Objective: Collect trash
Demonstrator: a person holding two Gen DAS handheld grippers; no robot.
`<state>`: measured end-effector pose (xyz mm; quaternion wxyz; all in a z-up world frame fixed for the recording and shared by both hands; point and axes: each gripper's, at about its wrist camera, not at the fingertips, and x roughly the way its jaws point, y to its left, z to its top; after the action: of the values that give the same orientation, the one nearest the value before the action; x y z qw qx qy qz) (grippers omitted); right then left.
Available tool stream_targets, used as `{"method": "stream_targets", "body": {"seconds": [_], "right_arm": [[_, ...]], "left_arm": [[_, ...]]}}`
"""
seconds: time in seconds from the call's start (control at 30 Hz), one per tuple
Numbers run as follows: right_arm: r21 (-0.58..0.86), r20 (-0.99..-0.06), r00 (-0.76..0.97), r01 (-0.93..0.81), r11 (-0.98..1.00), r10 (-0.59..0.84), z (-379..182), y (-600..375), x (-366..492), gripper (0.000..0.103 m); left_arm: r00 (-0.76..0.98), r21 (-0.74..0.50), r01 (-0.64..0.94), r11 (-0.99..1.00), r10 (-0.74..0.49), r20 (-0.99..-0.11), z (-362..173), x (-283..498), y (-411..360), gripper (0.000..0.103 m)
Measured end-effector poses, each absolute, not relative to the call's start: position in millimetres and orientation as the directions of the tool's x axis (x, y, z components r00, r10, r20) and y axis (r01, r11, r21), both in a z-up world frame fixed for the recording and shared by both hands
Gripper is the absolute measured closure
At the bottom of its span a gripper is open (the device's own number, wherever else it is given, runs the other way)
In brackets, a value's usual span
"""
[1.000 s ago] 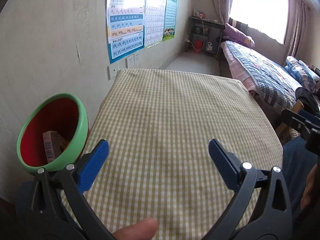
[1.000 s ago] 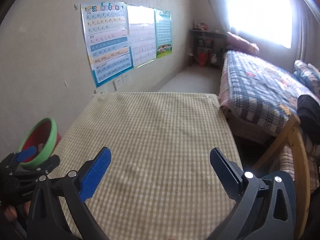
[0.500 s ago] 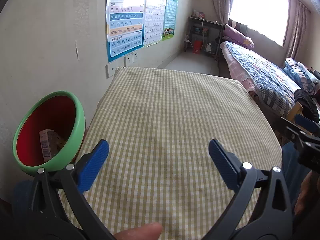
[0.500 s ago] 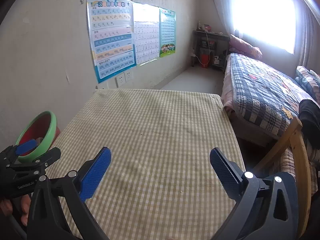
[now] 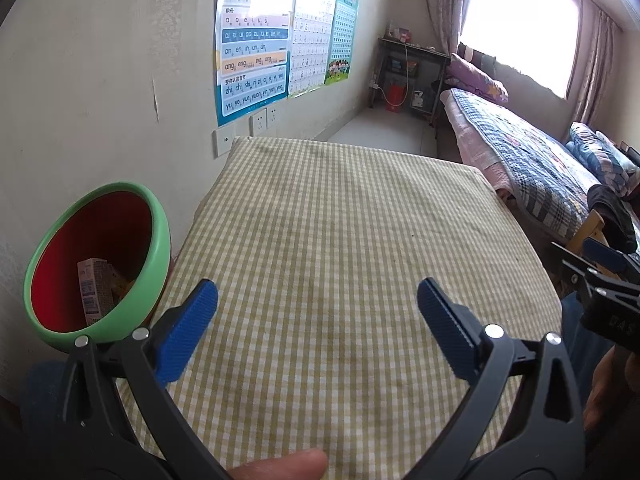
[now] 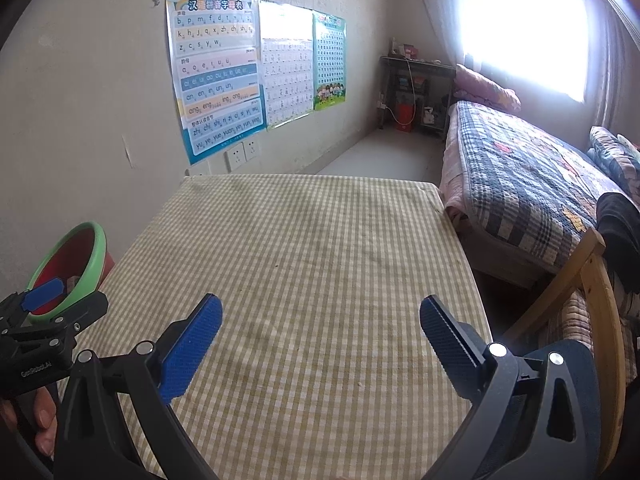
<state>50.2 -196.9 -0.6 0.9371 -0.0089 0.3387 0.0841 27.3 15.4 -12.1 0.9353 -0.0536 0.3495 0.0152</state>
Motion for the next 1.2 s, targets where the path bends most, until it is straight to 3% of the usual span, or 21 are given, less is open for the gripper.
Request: {"method": "stream_targets", "body": {"seconds": [1.2], "right_arm": [[0.024,-0.652,0.745,-0.164,0.986,0.140,-6.2,-192.7,49.9,0.007]], "left_arm": [[0.755,-0.081,-0.048,0.996,-0.017,-0.656,-12.3,27.5,11.5,0.005]]}}
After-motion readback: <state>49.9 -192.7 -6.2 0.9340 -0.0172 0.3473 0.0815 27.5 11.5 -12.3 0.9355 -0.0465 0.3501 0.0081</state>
